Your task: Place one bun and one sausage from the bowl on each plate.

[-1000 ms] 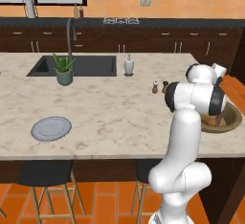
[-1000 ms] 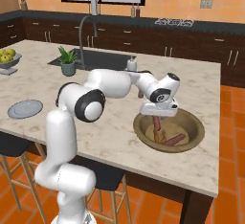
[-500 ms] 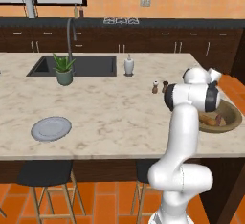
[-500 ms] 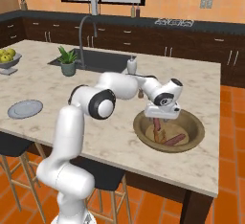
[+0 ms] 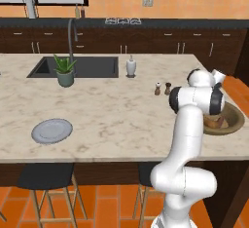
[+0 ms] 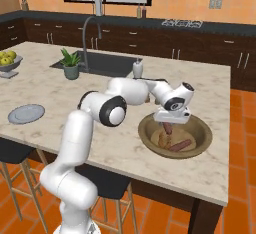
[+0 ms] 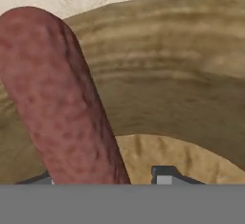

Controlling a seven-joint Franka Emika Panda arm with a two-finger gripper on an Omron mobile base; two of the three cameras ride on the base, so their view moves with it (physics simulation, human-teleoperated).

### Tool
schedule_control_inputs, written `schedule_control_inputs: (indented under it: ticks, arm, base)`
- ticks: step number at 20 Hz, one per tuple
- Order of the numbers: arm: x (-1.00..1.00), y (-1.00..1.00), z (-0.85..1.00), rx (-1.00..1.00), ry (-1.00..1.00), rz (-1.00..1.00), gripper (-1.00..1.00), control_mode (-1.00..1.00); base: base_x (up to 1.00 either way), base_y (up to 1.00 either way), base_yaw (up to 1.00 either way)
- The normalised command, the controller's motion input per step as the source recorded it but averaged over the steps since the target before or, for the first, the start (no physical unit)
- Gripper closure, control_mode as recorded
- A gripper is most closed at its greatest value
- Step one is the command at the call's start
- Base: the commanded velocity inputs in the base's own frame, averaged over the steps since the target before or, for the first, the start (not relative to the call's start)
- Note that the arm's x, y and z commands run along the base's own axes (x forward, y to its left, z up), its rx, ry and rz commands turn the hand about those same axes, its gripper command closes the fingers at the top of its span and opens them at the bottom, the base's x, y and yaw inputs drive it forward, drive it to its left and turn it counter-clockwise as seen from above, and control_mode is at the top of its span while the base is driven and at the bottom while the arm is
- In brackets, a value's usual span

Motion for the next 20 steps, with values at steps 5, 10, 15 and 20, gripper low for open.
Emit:
schedule_control_inputs:
  ticks: [5, 10, 15, 20]
  arm:
    - [-0.48, 0.00, 0.17, 0.00, -0.08, 0.00, 1.00, -1.00]
    - [-1.00, 0.11, 0.77, -0.01, -0.19, 0.00, 1.00, -1.00]
    - [-1.00, 0.58, 0.65, -0.14, -0.09, -0.01, 1.00, -1.00]
    - [-0.83, 0.70, 0.38, -0.17, -0.05, 0.00, 1.00, -1.00]
  base:
    - [0.00, 0.00, 0.00]
    - [0.00, 0.00, 0.00]
    - [0.00, 0.00, 0.00]
    - [0.00, 0.00, 0.00]
